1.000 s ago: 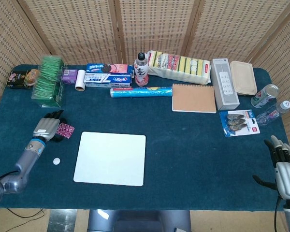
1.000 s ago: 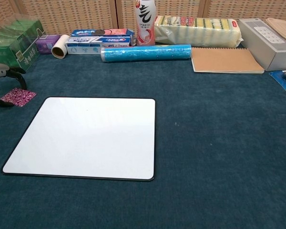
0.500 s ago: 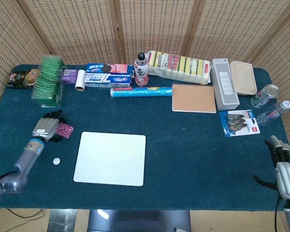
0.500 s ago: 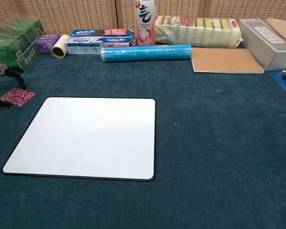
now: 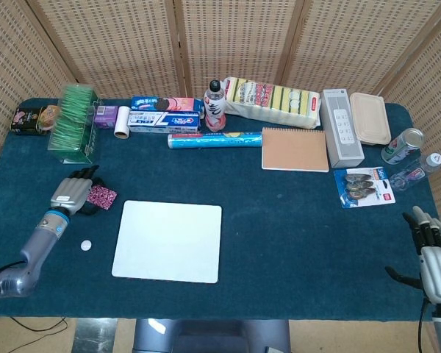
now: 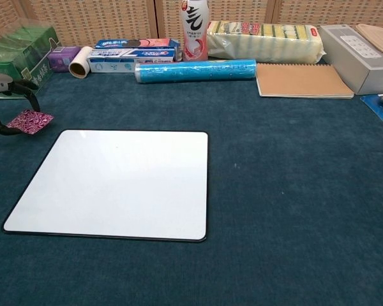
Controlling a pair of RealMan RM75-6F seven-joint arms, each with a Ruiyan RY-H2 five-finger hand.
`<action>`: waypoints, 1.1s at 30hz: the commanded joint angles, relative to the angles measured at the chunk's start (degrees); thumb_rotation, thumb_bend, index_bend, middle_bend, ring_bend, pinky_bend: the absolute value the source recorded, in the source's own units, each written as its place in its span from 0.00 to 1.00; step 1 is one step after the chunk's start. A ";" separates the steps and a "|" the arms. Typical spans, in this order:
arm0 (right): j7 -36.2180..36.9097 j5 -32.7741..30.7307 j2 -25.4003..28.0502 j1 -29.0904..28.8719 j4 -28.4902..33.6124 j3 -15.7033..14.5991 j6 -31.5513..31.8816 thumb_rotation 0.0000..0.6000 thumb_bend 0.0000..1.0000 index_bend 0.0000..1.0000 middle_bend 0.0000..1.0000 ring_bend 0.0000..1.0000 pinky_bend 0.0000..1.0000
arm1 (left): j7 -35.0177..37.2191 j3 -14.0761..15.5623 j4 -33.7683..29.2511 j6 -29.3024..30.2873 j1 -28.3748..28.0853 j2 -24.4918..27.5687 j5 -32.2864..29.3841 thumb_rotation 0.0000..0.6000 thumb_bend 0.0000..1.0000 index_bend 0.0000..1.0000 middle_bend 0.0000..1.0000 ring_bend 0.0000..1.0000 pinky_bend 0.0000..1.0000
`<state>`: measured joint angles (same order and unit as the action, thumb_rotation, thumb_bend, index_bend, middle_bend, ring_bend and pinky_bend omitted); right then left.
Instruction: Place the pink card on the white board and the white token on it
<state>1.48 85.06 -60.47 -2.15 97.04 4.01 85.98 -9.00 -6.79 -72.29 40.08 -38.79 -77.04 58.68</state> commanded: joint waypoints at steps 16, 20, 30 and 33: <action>1.12 0.61 0.56 0.16 0.17 -0.23 0.26 1.00 0.00 0.02 0.00 0.00 0.00 | -28.16 3.05 -32.55 13.45 -10.46 1.53 -22.86 1.00 0.27 0.44 0.00 0.00 0.07; 1.42 0.62 0.65 0.12 0.11 -0.22 0.18 1.00 0.00 0.02 0.00 0.00 0.00 | -32.61 4.00 -32.80 16.75 -12.56 -2.34 -26.50 1.00 0.27 0.44 0.00 0.00 0.07; 1.98 0.48 0.89 0.16 0.07 -0.13 0.22 1.00 0.00 0.02 0.00 0.00 0.00 | -33.13 4.14 -31.81 17.95 -13.97 -4.53 -28.28 1.00 0.18 0.12 0.00 0.00 0.07; 1.93 0.41 0.91 0.08 0.07 -0.13 0.05 1.00 0.00 0.02 0.00 0.00 0.00 | -32.19 4.33 -31.90 17.54 -13.87 -3.86 -27.23 1.00 0.15 0.00 0.00 0.00 0.07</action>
<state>3.41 85.47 -59.57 -2.06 97.11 3.89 86.03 -41.51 -2.53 -104.13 57.81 -52.71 -81.16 31.15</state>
